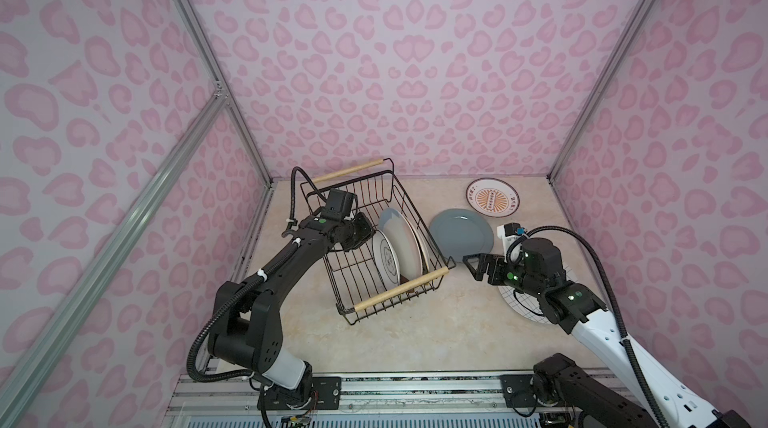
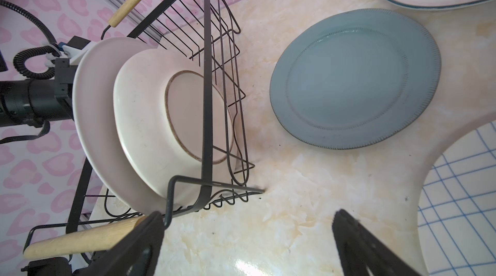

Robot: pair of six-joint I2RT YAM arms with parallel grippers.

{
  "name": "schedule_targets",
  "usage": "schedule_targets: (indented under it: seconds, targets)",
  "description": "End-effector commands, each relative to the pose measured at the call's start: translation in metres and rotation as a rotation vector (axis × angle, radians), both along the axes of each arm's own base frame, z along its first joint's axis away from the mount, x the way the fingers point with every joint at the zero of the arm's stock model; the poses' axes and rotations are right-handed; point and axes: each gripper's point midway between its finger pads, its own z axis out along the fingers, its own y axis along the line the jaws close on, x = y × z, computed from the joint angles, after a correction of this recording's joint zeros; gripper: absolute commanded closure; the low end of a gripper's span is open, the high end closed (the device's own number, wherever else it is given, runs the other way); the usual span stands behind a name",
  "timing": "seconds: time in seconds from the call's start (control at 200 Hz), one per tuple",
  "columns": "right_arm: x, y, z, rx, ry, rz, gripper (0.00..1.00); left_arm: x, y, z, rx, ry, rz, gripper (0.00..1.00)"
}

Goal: Load the plates into the dish rack
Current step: 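Open and raise the left gripper while the right gripper moves to the grey-green plate, then grasp the grey-green plate's edge with the right gripper and tilt it up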

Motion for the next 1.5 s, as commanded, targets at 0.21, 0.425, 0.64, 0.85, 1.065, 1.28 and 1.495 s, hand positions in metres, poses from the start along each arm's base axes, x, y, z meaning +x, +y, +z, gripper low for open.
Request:
schedule_targets:
  seconds: [0.21,0.425,0.64,0.85,1.065,1.28,1.495]
  targets:
    - [0.002,-0.004,0.007,-0.008,-0.020,-0.021,0.03,-0.011,0.001,0.006,-0.015,-0.015,0.005,0.72]
    - [0.001,-0.009,0.010,-0.016,-0.020,-0.045,0.03,-0.013,0.006,0.035,-0.003,-0.085,0.006,0.71]
    - [0.008,-0.022,0.008,-0.009,-0.003,-0.106,0.02,-0.028,0.023,0.083,0.040,-0.226,-0.004,0.66]
    - [0.031,-0.042,-0.033,0.107,0.105,-0.185,0.02,-0.062,0.032,0.136,0.069,-0.457,-0.106,0.36]
    - [0.064,-0.053,-0.081,0.124,0.200,-0.247,0.08,-0.104,0.028,0.155,0.009,-0.691,-0.226,0.03]
    - [0.098,-0.054,-0.122,0.168,0.291,-0.271,0.11,-0.145,-0.002,0.164,-0.107,-0.836,-0.490,0.02]
    - [0.121,-0.055,-0.140,0.201,0.297,-0.310,0.12,-0.144,-0.007,0.154,-0.097,-0.862,-0.540,0.02]
